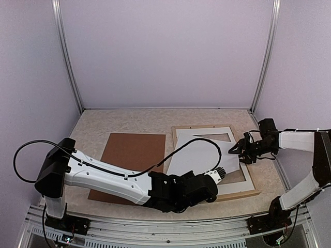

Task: Put the photo into the frame
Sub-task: Pass from the left arm to the right

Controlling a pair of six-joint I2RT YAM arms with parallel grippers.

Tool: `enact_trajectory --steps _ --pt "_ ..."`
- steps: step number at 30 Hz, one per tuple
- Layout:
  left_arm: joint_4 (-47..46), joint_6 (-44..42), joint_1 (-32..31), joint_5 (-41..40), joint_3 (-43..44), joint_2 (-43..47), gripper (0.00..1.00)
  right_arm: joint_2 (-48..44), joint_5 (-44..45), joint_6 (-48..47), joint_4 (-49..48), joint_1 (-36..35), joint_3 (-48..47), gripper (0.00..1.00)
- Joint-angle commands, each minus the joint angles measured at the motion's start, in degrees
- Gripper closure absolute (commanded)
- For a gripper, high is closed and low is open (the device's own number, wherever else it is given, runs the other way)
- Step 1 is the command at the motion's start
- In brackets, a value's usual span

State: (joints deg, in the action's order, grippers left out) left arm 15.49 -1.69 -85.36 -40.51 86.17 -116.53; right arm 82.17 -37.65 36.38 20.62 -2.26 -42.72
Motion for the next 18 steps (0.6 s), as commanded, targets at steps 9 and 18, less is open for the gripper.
enact_trajectory --steps 9,18 --pt "-0.06 0.09 -1.71 0.17 1.59 -1.93 0.95 0.42 -2.49 4.28 -6.60 -0.41 1.69 0.74" --pt "0.93 0.62 -1.91 2.62 1.71 -0.23 0.79 -0.44 -1.72 1.90 -3.06 -0.42 -1.26 1.00"
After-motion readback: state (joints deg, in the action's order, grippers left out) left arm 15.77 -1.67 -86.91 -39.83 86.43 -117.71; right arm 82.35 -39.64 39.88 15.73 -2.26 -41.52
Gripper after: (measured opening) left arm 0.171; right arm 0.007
